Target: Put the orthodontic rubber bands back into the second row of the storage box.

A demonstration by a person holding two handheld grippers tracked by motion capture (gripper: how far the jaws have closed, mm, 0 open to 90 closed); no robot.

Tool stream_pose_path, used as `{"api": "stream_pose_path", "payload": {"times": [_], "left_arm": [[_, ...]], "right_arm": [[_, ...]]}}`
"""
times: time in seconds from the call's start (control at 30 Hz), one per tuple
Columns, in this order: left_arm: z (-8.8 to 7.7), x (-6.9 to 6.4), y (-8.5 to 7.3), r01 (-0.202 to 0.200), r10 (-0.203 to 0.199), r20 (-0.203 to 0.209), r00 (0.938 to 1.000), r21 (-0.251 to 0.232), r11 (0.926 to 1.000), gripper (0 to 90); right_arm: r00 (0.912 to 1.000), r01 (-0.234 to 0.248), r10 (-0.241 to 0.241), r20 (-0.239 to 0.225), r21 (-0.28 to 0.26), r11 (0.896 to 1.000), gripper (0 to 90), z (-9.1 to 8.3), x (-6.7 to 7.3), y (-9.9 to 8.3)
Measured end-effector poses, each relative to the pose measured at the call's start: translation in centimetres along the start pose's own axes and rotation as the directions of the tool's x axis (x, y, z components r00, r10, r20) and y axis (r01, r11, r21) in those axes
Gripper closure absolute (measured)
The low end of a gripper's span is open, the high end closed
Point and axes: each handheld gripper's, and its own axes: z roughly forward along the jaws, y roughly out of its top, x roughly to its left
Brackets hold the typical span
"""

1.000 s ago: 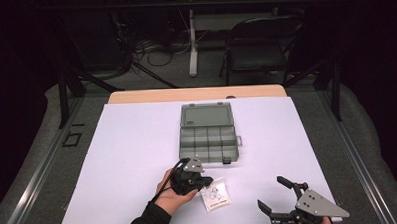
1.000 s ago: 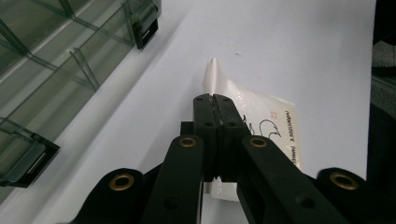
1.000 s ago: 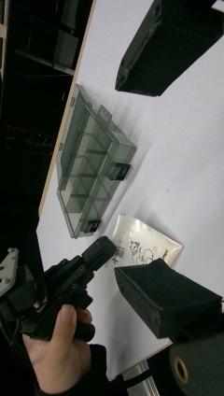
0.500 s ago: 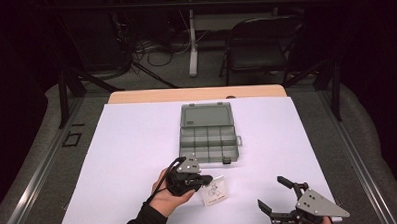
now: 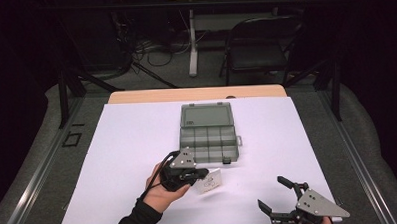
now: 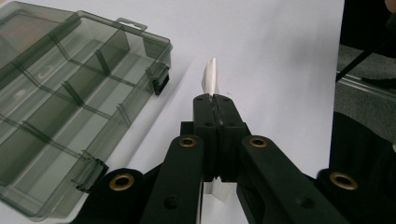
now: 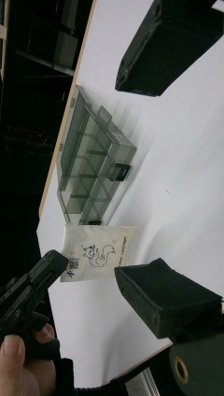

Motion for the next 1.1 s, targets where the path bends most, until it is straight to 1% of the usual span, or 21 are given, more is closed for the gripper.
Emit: {"api": "stream_pose_path", "payload": {"times": [0.17,0.37,0.53,0.67,0.8,0.87,0.9,0.93,1.1], "left_arm": [[-0.5,0.4,0.2,0.004,-0.004,-0.012,0.9999,-0.008,1.0,89.6],[-1.1,1.2,0.9,0.005,-0.005,-0.032,0.9995,-0.018,0.9998,89.6],[-1.7,2.3,1.4,0.01,-0.012,-0.051,0.9986,-0.025,0.9996,89.6],[-2.1,3.4,2.0,0.018,-0.02,-0.069,0.9974,-0.033,0.9993,89.7],[-2.6,4.3,2.8,0.015,-0.017,-0.089,0.9959,-0.032,0.9994,89.7],[-2.8,4.7,3.2,0.018,-0.022,-0.092,0.9955,-0.038,0.9991,89.6],[-2.8,4.7,3.2,0.018,-0.022,-0.092,0.9955,-0.038,0.9991,89.7],[-3.0,5.1,3.6,0.017,-0.021,-0.103,0.9945,-0.038,0.9991,89.6],[-3.7,6.3,4.5,0.026,-0.032,-0.125,0.9917,-0.049,0.9984,89.6]], "right_arm": [[1.0,-0.002,0.002,-0.001,0.0,1.0,9.1,0.0,0.0,0.0],[1.0,0.003,-0.003,0.0,0.0,1.0,9.1,0.0,0.0,0.0],[1.0,-0.003,0.003,-0.001,0.001,1.0,9.1,0.0,0.0,0.0],[1.0,-0.003,0.003,0.0,0.001,1.0,9.1,0.0,0.0,0.0],[1.0,-0.003,0.003,0.0,0.001,1.0,9.1,0.0,0.0,0.0],[1.0,-0.003,0.003,0.0,0.001,1.0,9.1,0.0,0.0,0.0],[1.0,-0.003,0.003,0.0,0.001,1.0,9.1,0.0,0.0,0.0],[1.0,-0.002,0.002,-0.001,0.002,1.0,9.1,0.0,0.0,0.0],[1.0,-0.002,0.002,0.001,0.0,1.0,9.1,0.0,0.0,0.0]]}}
